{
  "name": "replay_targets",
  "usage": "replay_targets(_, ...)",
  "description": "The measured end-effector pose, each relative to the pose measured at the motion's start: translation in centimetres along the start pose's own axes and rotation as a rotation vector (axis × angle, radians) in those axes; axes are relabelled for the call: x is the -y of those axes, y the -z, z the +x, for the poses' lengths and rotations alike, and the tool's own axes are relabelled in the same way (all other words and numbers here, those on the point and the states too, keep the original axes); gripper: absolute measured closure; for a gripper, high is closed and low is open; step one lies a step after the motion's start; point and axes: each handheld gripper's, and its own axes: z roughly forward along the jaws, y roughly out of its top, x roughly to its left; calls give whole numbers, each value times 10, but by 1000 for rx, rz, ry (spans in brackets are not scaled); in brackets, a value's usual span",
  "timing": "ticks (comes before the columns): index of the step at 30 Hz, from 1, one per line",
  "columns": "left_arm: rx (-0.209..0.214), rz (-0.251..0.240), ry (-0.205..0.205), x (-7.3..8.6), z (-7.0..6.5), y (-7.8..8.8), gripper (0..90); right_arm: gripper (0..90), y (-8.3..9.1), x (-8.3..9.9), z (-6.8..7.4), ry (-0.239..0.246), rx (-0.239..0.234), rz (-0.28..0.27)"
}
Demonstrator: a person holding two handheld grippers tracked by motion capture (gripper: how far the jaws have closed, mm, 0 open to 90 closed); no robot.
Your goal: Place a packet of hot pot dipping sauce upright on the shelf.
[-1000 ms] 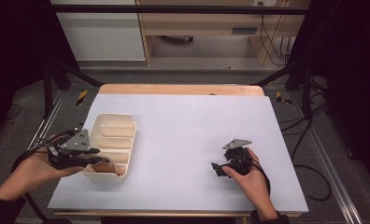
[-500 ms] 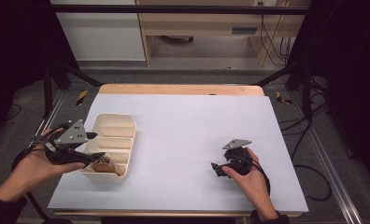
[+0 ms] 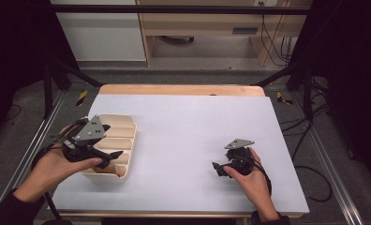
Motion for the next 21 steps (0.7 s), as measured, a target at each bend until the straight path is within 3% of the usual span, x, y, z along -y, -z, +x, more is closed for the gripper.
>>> replay_targets(8,33,-9,-35,-23,-21,-21,123,88,1,-1,1,2,1,-17)
replay_targets(11,43,-18,-27,-30,-27,-29,117,95,3,-1,1,2,4,-29)
replay_targets(16,84,-69,-31,-39,-37,-43,110,93,4,-1,1,-4,7,-37)
replay_targets(21,111,-86,-37,-47,-46,-59,102,93,4,-2,3,-3,3,-46)
